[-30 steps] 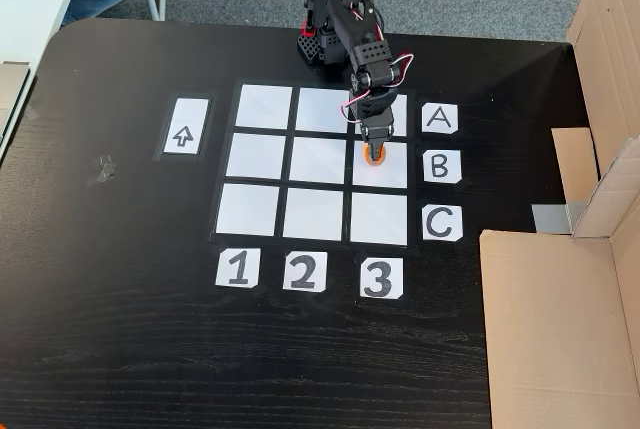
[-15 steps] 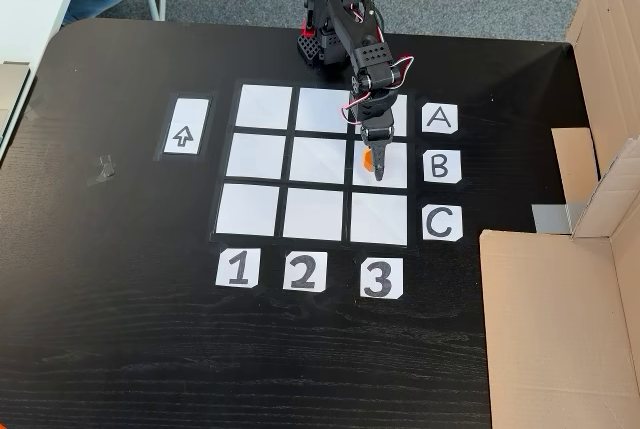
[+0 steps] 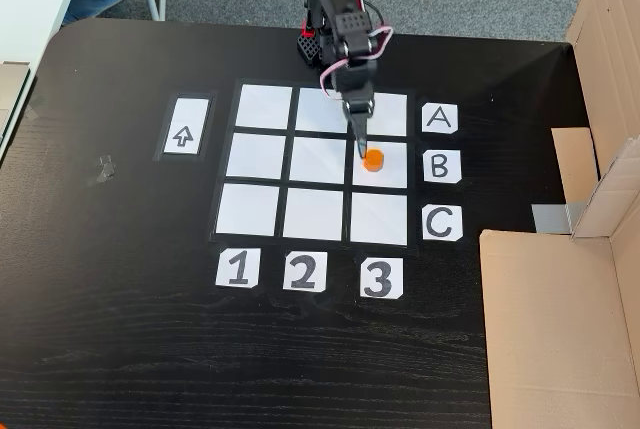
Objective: Pick up the round, orange token and place it in the grid on square B3.
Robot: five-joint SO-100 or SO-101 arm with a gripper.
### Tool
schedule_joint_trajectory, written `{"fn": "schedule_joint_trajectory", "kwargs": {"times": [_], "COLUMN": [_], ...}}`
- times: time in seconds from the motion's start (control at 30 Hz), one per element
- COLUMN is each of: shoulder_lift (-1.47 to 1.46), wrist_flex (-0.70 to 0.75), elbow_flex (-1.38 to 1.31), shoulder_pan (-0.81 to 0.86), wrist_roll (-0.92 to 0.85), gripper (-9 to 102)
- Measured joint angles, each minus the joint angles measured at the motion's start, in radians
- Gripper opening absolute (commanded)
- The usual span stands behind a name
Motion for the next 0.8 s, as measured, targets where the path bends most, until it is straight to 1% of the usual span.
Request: {"fn": "schedule_joint_trajectory", "kwargs": {"times": [0.07,0.1,0.2,0.23,0.3,0.33,0.37,0.47,0.6,0.73,0.77,0.8], "shoulder_lift": [0.150,0.213,0.456,0.551,0.673,0.710,0.770,0.950,1.012,1.088,1.098,1.104], "wrist_flex": [-0.040,-0.052,-0.092,-0.094,-0.095,-0.095,-0.097,-0.127,-0.153,-0.245,-0.273,-0.287], "elbow_flex": [0.112,0.153,0.298,0.342,0.377,0.396,0.414,0.423,0.439,0.523,0.549,0.561], "shoulder_pan": [0.061,0.080,0.278,0.324,0.368,0.456,0.578,0.818,1.147,1.462,1.523,1.549], "wrist_roll": [-0.009,-0.014,-0.031,-0.038,-0.051,-0.071,-0.078,-0.094,-0.095,-0.095,-0.095,-0.092], "gripper": [50,48,37,32,14,3,-1,-1,-1,-1,-1,-1]}}
